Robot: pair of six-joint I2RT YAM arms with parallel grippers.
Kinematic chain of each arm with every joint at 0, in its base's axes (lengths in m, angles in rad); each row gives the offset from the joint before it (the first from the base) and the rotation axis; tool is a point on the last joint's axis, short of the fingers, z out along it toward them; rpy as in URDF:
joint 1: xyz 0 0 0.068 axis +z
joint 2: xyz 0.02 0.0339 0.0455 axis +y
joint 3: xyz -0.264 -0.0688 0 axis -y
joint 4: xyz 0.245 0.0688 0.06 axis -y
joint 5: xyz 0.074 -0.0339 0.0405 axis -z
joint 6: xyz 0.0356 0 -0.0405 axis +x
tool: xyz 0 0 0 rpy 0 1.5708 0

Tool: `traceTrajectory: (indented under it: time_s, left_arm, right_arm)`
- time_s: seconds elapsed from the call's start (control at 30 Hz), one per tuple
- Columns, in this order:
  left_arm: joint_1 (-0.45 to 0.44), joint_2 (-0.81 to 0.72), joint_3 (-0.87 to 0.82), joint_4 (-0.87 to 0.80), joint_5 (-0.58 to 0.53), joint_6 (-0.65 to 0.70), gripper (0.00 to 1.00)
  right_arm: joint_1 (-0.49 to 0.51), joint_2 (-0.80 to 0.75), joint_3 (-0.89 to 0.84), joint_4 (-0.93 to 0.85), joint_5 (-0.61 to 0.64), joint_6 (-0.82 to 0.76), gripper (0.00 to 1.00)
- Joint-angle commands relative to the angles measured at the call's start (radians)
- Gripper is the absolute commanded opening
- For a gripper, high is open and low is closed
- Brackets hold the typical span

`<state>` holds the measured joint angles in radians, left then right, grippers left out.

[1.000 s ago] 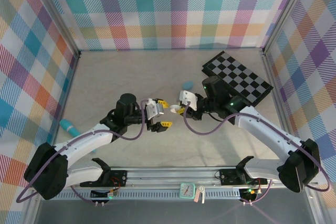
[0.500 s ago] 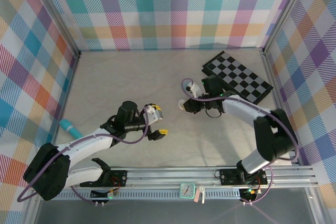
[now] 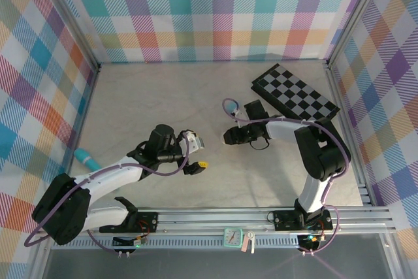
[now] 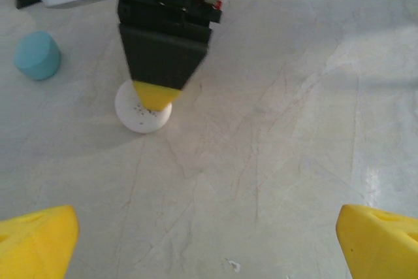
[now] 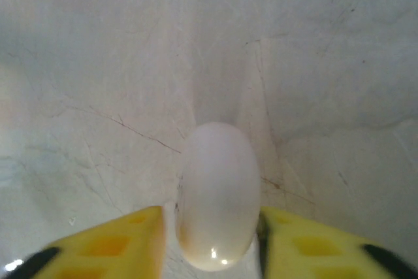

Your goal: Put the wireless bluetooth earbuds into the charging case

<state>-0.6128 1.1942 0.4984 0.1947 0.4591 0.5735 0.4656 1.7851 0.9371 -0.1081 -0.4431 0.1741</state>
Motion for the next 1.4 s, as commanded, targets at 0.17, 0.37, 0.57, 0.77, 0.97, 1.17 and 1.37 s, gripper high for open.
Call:
traceTrajectory:
  time_s: [0.17,0.37,0.57,0.77,0.97,1.17,1.37]
  left_arm:
    - [0.1,-0.089,-0.122,0.305,-0.329,-0.204,1.0]
    - [0.247,-0.096,-0.203,0.44,-0.47,-0.288,1.0]
    - [0.393,0.01,-0.26,0.624,-0.488,-0.384,1.0]
    - [0.503,0.211,-0.26,0.836,-0.447,-0.452,1.0]
    - [0.554,0.387,-0.219,0.939,-0.456,-0.513,0.99]
    - [0.558,0.389,-0.079,0.656,-0.496,-0.538,1.0]
    - [0.559,0.386,-0.077,0.648,-0.498,-0.539,1.0]
  right_arm:
    - [-0.025,-0.185,-0.004,0.015,0.163,-0.056,0.82]
    - [-0.091,-0.433,-0.191,0.217,0.443,-0.137,0.99]
    - [-0.21,-0.553,-0.405,0.467,0.595,-0.256,0.99]
    - [-0.357,-0.486,-0.554,0.769,0.534,-0.211,0.99]
    - [-0.416,-0.349,-0.575,0.941,0.451,-0.207,0.99]
    - [-0.433,-0.251,-0.54,0.965,0.466,-0.179,0.99]
    - [-0.457,-0.246,-0.524,0.938,0.432,-0.164,0.99]
